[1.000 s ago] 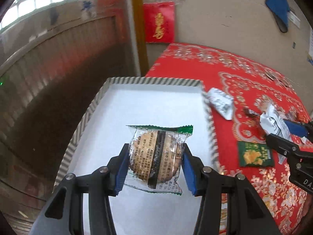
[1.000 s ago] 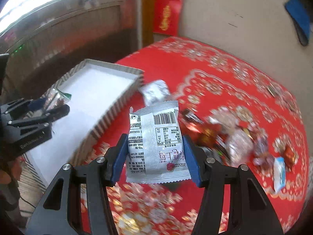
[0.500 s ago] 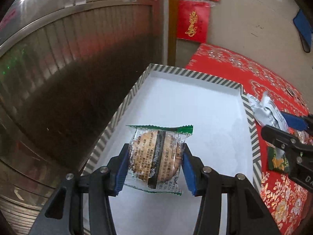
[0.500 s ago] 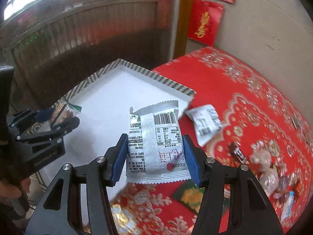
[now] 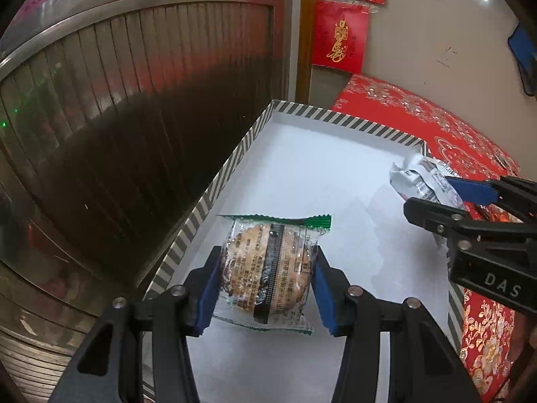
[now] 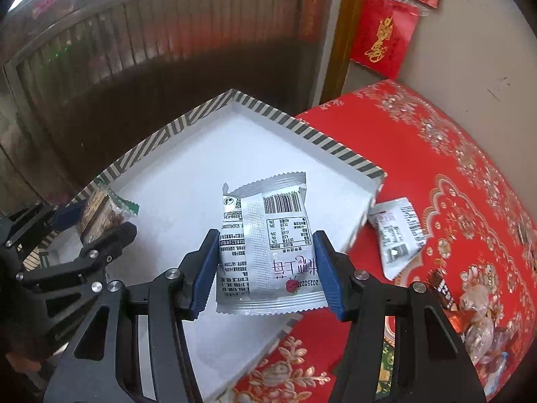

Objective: Organize snacks
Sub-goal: 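Carry both held packs over the white tray with both grippers, then open both grippers to drop the packs into the white tray, then move both tools back over the snack pile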

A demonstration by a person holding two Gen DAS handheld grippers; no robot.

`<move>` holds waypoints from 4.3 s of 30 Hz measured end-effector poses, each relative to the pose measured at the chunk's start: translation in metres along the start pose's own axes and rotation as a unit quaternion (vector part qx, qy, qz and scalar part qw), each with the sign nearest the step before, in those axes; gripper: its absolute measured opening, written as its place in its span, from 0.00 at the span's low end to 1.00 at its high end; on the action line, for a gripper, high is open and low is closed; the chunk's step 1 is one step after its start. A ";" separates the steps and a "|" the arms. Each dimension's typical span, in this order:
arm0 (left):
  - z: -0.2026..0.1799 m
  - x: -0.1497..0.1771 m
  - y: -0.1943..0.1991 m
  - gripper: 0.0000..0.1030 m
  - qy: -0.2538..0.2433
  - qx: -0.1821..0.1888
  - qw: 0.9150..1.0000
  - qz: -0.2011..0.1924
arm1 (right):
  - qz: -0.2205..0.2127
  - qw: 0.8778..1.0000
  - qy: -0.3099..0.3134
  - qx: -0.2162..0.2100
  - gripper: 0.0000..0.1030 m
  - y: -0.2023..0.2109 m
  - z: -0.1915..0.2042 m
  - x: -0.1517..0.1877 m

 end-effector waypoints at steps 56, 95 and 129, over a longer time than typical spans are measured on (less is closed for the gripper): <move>0.008 0.017 -0.011 0.53 -0.015 -0.040 0.999 -0.002 | 0.084 0.996 -0.019 -0.001 0.54 -0.047 0.020 0.008; -0.139 -0.032 0.053 0.94 -0.114 0.033 0.989 -0.087 | -0.037 0.980 -0.178 0.082 0.55 0.086 -0.135 0.063; -0.331 -0.023 0.062 0.94 -0.237 0.128 0.960 -0.075 | -0.040 0.933 -0.324 0.151 0.55 0.147 -0.293 0.179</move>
Point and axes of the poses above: each gripper's, at about its wrist camera, not at the fingertips, and y roughly against the way its jaws point, z to its left, x to its underside, the point moved 2 cm from there along -y, roughly the way its jaws point, and after that the axes turned 11 degrees about -y, right-handed, at the moved point
